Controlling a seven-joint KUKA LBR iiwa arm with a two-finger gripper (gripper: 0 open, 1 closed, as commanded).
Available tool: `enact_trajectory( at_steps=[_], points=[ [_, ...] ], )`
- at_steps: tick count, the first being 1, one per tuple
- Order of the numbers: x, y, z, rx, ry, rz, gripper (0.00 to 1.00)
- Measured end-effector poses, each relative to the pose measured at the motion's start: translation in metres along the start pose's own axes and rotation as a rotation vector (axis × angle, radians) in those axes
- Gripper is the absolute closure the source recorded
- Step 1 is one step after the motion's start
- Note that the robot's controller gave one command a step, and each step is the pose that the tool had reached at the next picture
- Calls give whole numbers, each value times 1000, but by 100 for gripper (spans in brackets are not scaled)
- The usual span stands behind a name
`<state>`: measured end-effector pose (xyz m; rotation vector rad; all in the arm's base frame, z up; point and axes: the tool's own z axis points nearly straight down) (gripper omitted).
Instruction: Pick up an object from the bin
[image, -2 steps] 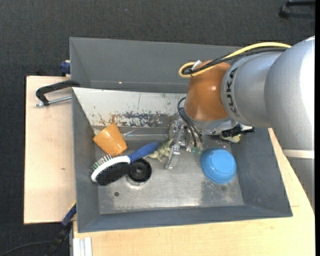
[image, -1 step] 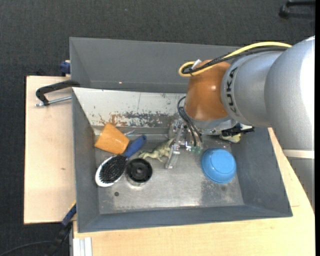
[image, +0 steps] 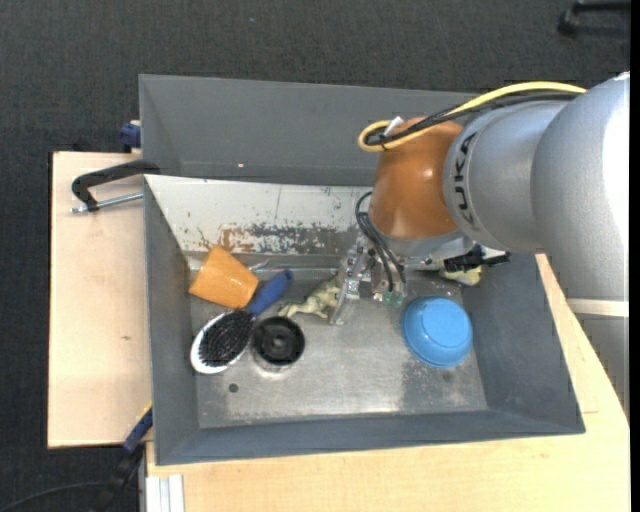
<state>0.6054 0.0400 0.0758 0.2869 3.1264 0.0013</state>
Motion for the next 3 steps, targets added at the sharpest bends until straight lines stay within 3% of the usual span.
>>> enact_trajectory(
  at_steps=[1,2,3],
  points=[
    [2,1,1,1,12,-1,100],
    [1,2,-43,-2,-6,-2,100],
    [-2,3,-107,-3,-11,-3,100]
  ],
)
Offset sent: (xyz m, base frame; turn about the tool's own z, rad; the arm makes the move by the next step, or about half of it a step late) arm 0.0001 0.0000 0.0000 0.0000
